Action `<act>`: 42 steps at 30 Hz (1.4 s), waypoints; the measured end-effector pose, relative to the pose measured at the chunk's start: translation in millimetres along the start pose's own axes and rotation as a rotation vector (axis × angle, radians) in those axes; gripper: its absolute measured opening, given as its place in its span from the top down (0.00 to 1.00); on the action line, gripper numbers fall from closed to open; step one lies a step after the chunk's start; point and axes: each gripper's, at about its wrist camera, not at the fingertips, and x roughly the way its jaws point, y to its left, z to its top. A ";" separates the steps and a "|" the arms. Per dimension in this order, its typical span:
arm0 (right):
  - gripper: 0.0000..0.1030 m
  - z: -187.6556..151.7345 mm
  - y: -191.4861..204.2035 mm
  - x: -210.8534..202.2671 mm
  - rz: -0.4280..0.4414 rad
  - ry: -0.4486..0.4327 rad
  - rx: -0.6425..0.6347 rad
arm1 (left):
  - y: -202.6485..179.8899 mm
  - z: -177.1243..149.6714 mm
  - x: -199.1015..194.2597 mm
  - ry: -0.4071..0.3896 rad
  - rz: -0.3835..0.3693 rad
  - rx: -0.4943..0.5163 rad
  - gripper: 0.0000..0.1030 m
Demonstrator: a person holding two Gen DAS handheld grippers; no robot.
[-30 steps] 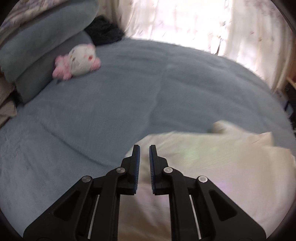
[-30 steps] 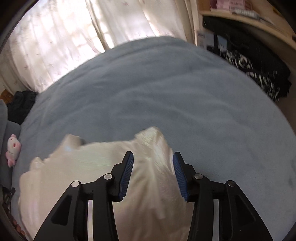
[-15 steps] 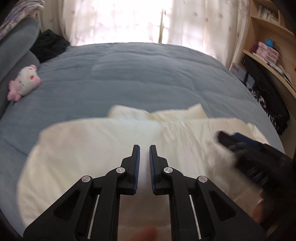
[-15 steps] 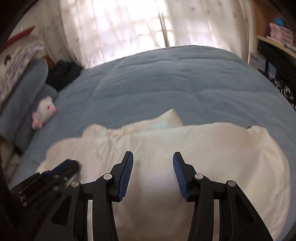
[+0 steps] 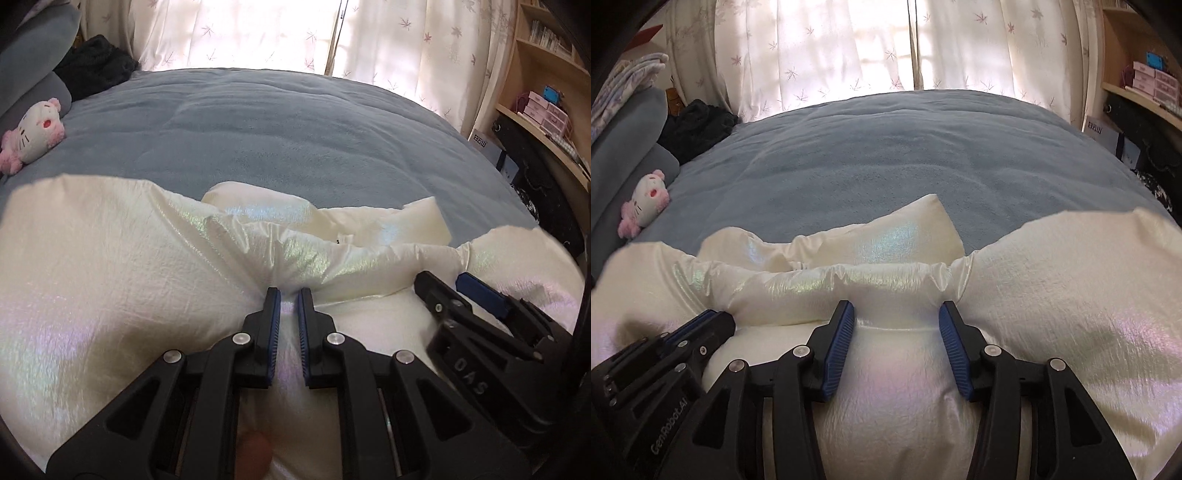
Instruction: Fold large clothes
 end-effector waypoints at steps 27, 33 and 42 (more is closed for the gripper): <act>0.54 23.7 -60.4 14.3 0.074 0.060 -0.097 | 71.5 27.0 -12.8 0.035 0.012 0.070 0.99; 0.55 38.4 -137.2 9.4 -0.001 0.042 -0.026 | 120.9 28.4 -29.3 0.021 0.072 0.067 0.99; 0.53 18.8 -176.9 23.8 0.035 -0.010 0.113 | 138.6 9.4 -17.3 0.008 0.082 0.041 0.99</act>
